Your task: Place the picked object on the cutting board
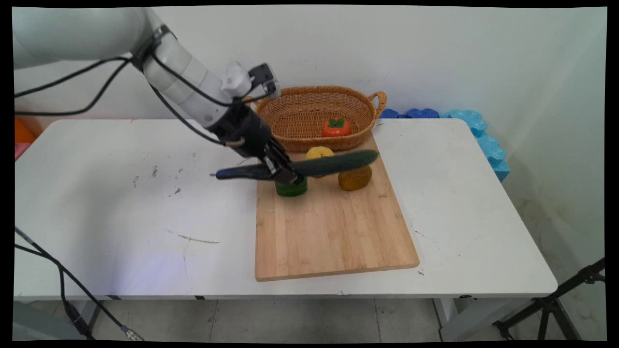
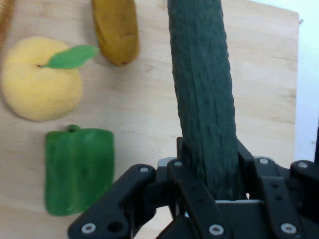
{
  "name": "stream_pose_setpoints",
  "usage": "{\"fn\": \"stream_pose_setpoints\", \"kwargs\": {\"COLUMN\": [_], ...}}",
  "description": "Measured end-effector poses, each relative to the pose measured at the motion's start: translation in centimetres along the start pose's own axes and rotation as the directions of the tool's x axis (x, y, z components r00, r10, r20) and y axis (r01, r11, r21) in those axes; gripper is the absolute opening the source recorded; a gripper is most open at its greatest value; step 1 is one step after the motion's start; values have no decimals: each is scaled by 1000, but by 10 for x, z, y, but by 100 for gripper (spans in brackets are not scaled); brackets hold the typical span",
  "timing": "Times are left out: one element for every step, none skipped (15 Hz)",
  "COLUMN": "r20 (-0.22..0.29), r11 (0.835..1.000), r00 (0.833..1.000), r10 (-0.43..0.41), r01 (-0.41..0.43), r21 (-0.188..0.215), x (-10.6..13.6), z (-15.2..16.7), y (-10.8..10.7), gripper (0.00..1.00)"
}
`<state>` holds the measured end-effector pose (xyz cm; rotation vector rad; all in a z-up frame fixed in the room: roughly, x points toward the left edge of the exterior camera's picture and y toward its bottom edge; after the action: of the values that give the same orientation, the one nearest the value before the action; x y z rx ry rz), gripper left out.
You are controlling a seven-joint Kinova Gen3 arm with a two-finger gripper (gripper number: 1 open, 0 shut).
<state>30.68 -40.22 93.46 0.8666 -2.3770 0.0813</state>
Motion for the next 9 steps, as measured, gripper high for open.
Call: {"fn": "stream_pose_setpoints", "kwargs": {"r20": [-1, -3, -4, -6, -9, -10, -13, -15, -18], "r11": [1000, 1000, 1000, 1000, 1000, 1000, 1000, 1000, 1000], "r00": [1000, 1000, 1000, 1000, 1000, 1000, 1000, 1000, 1000], "r10": [-5, -9, -11, -11, -10, -6, -2, 4, 8], "r01": [5, 9, 11, 11, 9, 6, 1, -4, -9], "r21": [-8, -13, -17, -21, -24, -26, -27, -27, -26], "x": [-3, -6, -9, -11, -14, -16, -18, -20, -22], "z": [7, 14, 20, 27, 34, 41, 48, 56, 62], "y": [4, 7, 9, 11, 13, 14, 14, 15, 15], "gripper": [0, 0, 0, 0, 0, 0, 0, 0, 0]}}
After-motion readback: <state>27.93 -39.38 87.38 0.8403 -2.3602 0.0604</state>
